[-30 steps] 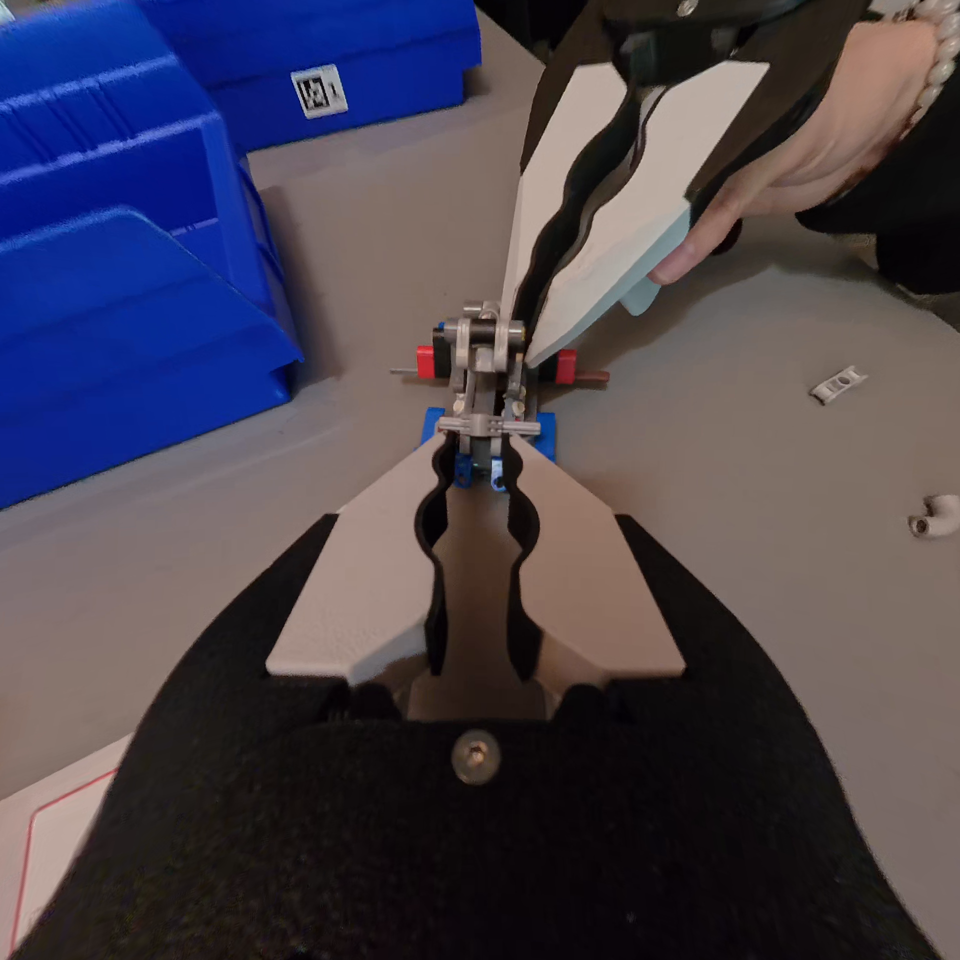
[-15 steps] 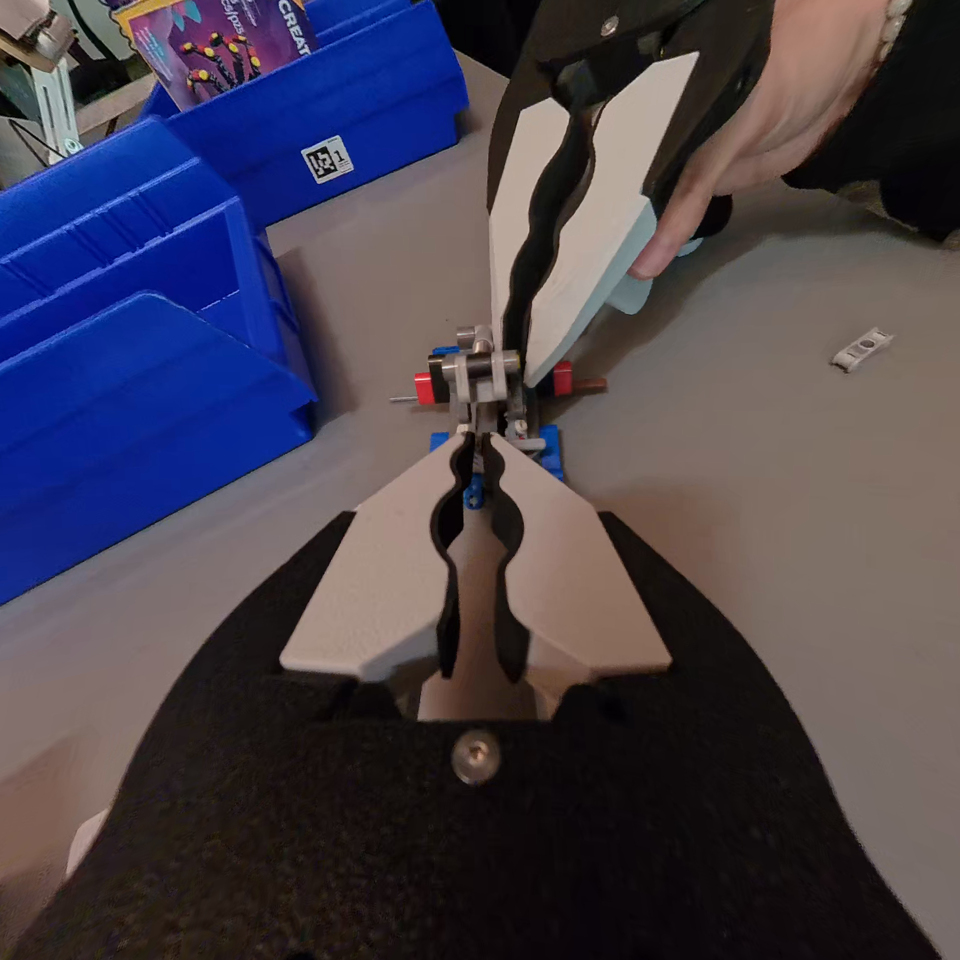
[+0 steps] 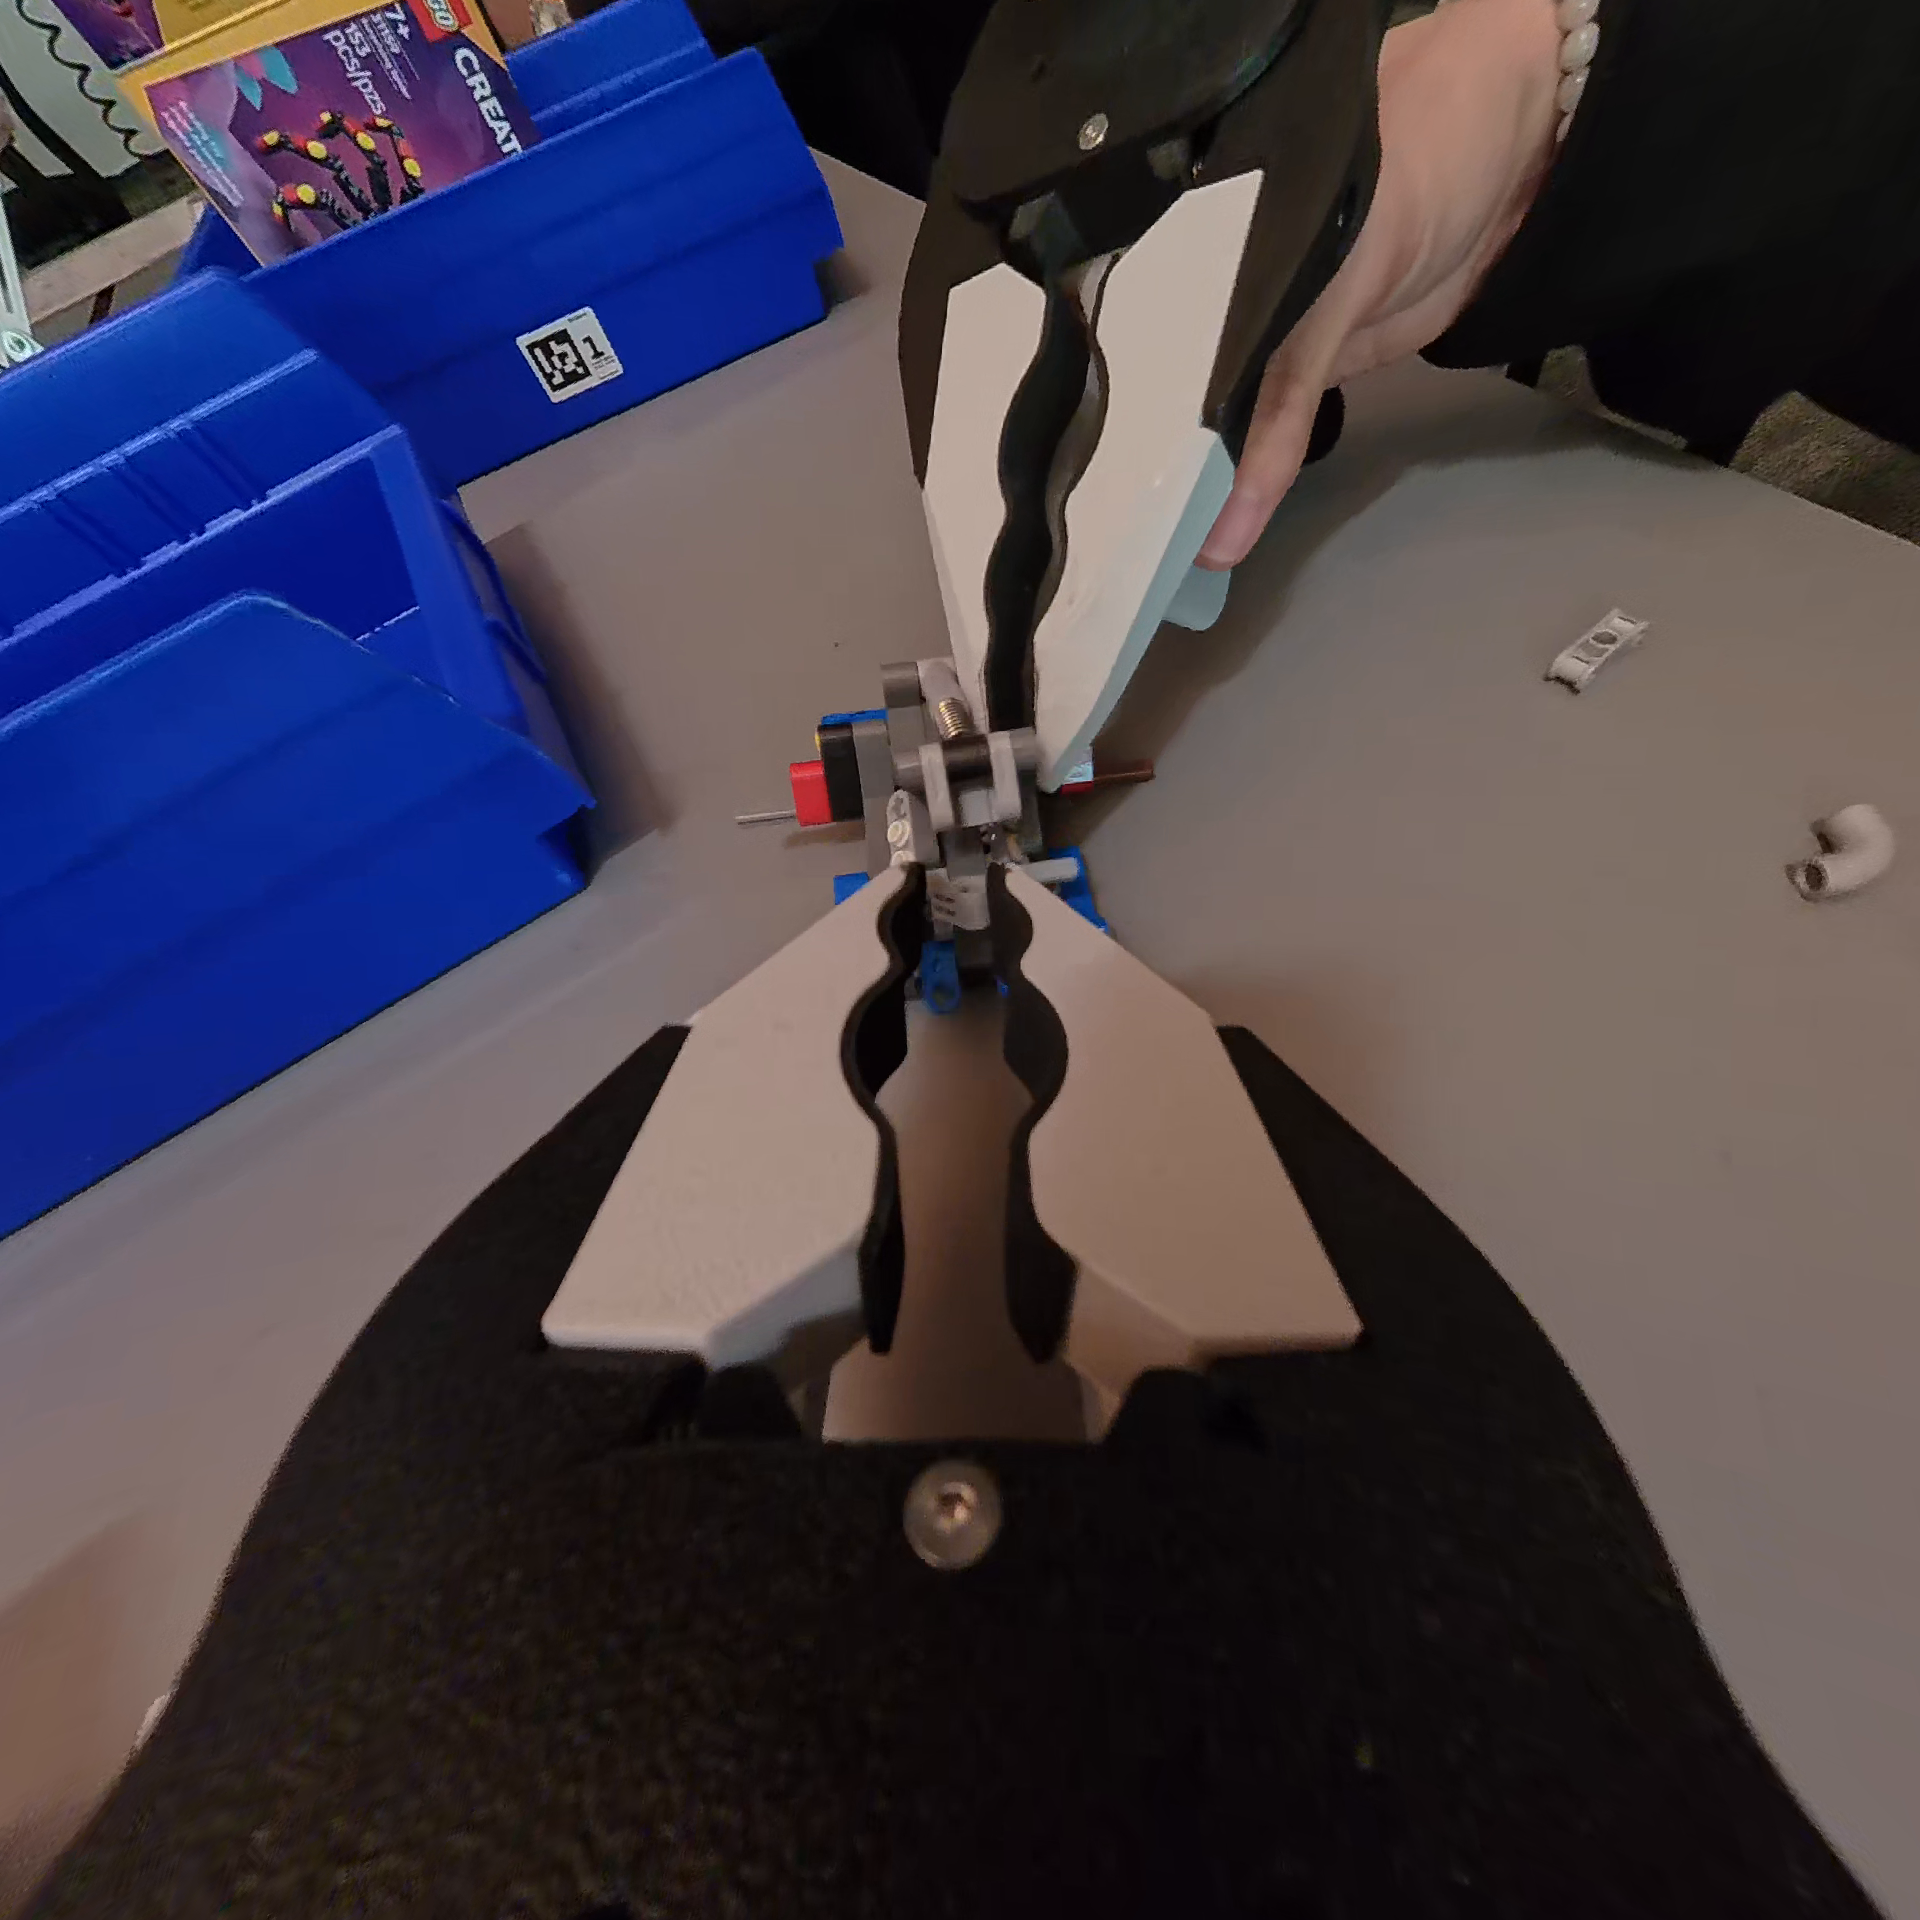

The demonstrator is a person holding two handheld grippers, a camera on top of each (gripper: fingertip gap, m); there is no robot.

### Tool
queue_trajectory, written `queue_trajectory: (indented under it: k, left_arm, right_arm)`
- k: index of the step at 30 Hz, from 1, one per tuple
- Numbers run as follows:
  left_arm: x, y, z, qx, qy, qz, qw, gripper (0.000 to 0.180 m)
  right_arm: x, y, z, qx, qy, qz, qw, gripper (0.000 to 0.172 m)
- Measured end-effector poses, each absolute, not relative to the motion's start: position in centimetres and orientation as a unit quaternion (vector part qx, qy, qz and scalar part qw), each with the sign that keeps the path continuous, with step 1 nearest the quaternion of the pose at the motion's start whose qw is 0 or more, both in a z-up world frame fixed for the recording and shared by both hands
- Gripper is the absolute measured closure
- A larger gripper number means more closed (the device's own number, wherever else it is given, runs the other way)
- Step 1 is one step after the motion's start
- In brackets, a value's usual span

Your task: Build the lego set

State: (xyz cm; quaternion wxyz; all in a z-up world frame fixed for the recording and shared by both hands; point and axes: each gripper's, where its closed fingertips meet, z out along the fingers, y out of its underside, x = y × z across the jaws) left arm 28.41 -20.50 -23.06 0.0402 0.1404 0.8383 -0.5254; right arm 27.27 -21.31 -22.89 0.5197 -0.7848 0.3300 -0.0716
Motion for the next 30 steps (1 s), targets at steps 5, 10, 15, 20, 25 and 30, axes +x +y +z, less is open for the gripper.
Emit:
queue_trajectory:
  k: [5, 10, 15, 20, 25, 30]
  left_arm:
    - [28.9, -20.4, -22.9, 0.126, 0.838, -0.529, 0.036, 0.166]
    - [29.0, -19.9, -23.4, 0.118, 0.849, -0.515, 0.018, 0.166]
    - [28.7, -19.9, -23.5, 0.127, 0.849, -0.513, 0.014, 0.167]
    - [28.7, -20.0, -23.6, 0.103, 0.856, -0.507, -0.005, 0.156]
    - [28.8, -20.2, -24.3, 0.094, 0.869, -0.486, -0.002, 0.150]
    - [28.4, -20.7, -24.5, 0.118, 0.868, -0.482, 0.028, 0.150]
  right_arm:
    - [27.2, -21.3, -22.9, -0.786, 0.329, -0.071, 0.519, 0.170]
    - [27.5, -21.5, -23.0, -0.783, 0.339, -0.073, 0.516, 0.170]
    - [27.5, -21.3, -23.4, -0.790, 0.338, -0.071, 0.506, 0.170]
    - [27.4, -21.3, -23.4, -0.791, 0.334, -0.071, 0.507, 0.170]
    - [27.3, -21.2, -23.2, -0.789, 0.331, -0.069, 0.512, 0.170]
    - [27.4, -21.3, -23.1, -0.787, 0.334, -0.069, 0.514, 0.170]
